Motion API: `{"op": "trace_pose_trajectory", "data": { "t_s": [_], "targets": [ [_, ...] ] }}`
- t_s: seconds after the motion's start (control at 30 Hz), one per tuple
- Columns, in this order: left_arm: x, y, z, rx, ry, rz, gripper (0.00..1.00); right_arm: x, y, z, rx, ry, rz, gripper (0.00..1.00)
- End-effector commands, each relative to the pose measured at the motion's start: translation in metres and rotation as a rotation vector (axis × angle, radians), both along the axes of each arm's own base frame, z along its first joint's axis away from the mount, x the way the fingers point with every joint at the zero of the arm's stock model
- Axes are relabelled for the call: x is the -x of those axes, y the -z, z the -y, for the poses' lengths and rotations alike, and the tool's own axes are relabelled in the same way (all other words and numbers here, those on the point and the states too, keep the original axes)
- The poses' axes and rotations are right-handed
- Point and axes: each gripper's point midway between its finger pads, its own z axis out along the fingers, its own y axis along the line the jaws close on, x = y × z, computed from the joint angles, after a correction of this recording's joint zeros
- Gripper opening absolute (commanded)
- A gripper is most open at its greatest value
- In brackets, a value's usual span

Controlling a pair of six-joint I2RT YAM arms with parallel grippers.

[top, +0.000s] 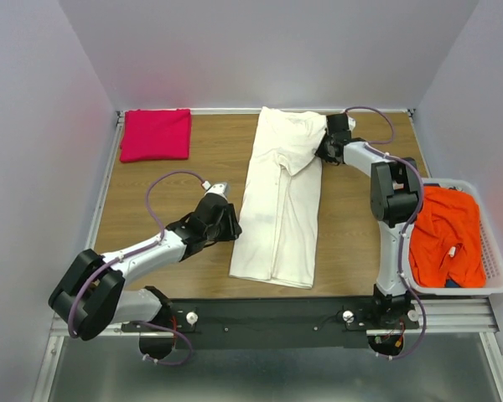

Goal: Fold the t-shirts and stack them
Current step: Fold the tshirt

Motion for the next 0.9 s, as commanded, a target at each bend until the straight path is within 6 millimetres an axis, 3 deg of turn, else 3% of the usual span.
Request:
{"op": "trace_pose_trajectory", "data": {
  "t_s": [0.0,0.23,0.3,0.4,0.47,0.53,0.57,0.63,0.67,0.7,0.77,0.8,0.83,0.87],
  "targets": [
    [-0.011,-0.003,0.001,-0.022,-0.005,0.038,0.42,-0.013,0.027,0.01,0.051,0.014,-0.037,0.27],
    [-0.029,-0.007,0.012,-0.002,0.022,0.034,0.43,-0.051,0.035,0.004,0.036,-0.009,-0.012,0.26],
    [-0.033,-0.009,0.012,0.0,0.023,0.036,0.43,-0.062,0.024,0.001,0.032,-0.022,0.012,0.27],
    [-0.038,-0.013,0.013,0.002,0.029,0.049,0.42,-0.061,0.015,0.002,0.036,-0.024,0.012,0.39],
    [-0.034,-0.015,0.018,0.024,0.058,0.039,0.43,-0.054,-0.001,0.005,0.034,-0.022,0.021,0.54],
    [-0.03,-0.015,0.018,0.03,0.069,0.032,0.43,-0.045,-0.008,0.007,0.02,-0.038,0.006,0.6],
    [-0.026,-0.012,0.018,0.03,0.08,0.017,0.43,-0.037,-0.022,0.009,0.014,-0.037,0.012,0.63],
    [-0.02,-0.012,0.018,0.036,0.094,0.006,0.42,-0.026,-0.035,0.013,0.007,-0.029,0.01,0.63],
    [-0.015,-0.01,0.017,0.033,0.102,-0.012,0.42,-0.012,-0.028,0.015,0.012,-0.027,-0.022,0.63],
    [-0.012,-0.009,0.017,0.035,0.109,-0.019,0.43,-0.006,-0.05,0.016,0.005,-0.023,0.002,0.63],
    [-0.003,-0.009,0.016,0.031,0.118,-0.035,0.43,0.013,-0.055,0.015,-0.013,-0.03,-0.02,0.63],
    [0.001,-0.008,0.016,0.03,0.115,-0.049,0.43,0.035,-0.043,0.013,-0.031,-0.052,-0.069,0.63],
    [0.009,-0.006,0.014,0.024,0.118,-0.068,0.42,0.046,-0.061,0.014,-0.043,-0.048,-0.046,0.63],
    [0.014,-0.005,0.015,0.026,0.12,-0.078,0.43,0.076,-0.041,0.016,-0.042,-0.048,-0.111,0.63]
  ]
}}
